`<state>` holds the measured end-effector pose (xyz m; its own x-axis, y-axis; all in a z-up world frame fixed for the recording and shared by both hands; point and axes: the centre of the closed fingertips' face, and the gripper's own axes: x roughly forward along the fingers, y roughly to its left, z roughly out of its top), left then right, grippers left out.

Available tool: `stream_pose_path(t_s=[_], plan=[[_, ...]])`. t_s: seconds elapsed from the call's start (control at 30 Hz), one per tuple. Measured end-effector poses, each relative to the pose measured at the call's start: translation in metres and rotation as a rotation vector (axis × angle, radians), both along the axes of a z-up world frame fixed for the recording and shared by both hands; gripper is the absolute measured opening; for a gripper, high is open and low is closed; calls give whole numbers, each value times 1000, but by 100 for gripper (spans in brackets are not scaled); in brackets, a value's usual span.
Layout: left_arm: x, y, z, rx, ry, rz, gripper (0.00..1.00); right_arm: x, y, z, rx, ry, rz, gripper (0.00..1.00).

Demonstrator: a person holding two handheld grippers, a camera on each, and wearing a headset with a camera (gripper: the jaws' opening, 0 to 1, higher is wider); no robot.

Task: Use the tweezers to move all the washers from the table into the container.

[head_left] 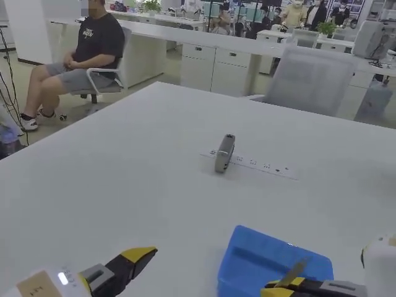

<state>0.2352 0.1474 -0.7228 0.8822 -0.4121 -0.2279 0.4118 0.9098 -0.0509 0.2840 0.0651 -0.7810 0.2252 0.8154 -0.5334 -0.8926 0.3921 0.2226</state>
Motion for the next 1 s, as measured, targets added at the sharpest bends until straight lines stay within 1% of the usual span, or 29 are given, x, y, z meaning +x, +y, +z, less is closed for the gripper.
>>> stream_pose_path(t_s=[0.1, 0.3, 0.53, 0.7, 0.87, 1.0], plan=[[0, 0, -1, 1, 4, -2, 63, -5, 1, -9, -16, 17, 15, 3], [0, 0, -1, 0, 7, -3, 63, -9, -1, -24, -45, 45, 24, 3], [0, -1, -2, 3, 8, -8, 63, -10, -2, -31, -59, 60, 27, 4], [0, -1, -2, 3, 11, -7, 62, -11, -1, -33, -63, 66, 34, 4], [0, -1, -3, 2, 12, -7, 62, -12, 0, -36, -80, 59, 51, 4], [0, -1, -3, 2, 13, -8, 62, -14, 1, -36, -90, 44, 66, 4]])
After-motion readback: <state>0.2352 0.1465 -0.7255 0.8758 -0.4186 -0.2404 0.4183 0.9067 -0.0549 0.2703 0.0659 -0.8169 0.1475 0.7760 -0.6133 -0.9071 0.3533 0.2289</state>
